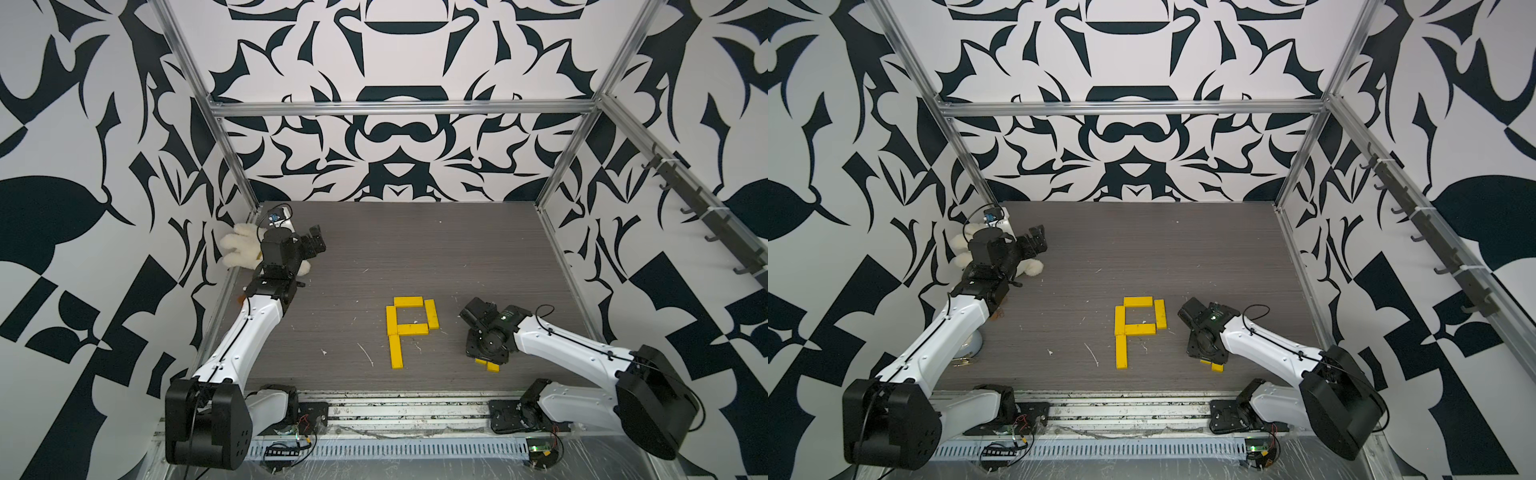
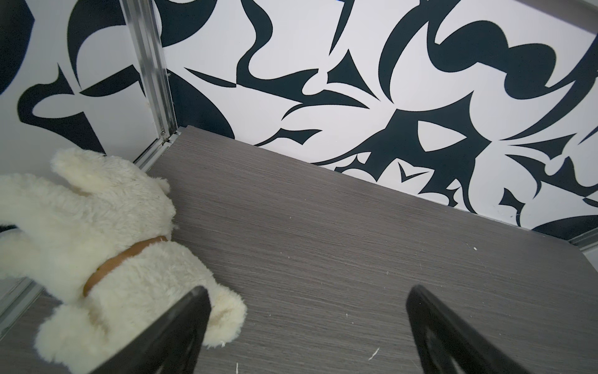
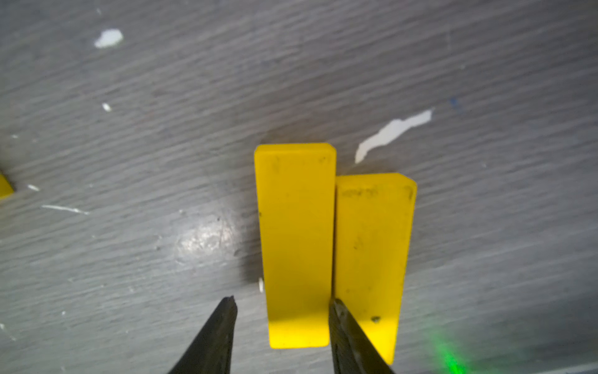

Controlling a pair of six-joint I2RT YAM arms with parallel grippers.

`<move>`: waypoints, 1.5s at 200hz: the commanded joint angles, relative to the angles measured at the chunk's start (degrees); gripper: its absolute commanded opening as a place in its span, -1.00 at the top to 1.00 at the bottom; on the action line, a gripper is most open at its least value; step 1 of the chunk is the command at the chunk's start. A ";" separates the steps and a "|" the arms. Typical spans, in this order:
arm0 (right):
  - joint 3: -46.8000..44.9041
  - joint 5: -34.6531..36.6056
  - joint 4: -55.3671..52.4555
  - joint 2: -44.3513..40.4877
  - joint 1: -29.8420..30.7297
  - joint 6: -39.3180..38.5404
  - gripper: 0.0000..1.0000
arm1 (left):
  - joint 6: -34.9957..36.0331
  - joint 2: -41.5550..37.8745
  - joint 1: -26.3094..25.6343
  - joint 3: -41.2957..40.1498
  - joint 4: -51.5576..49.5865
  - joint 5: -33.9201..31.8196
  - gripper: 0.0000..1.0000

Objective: Assemble the number 8 with building blocks
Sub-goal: Pick up the building block from the center of the board.

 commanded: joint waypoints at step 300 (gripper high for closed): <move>4.60 -5.83 3.75 3.70 5.12 -13.68 1.00 | 0.99 1.17 0.08 2.82 -1.32 -0.82 -0.98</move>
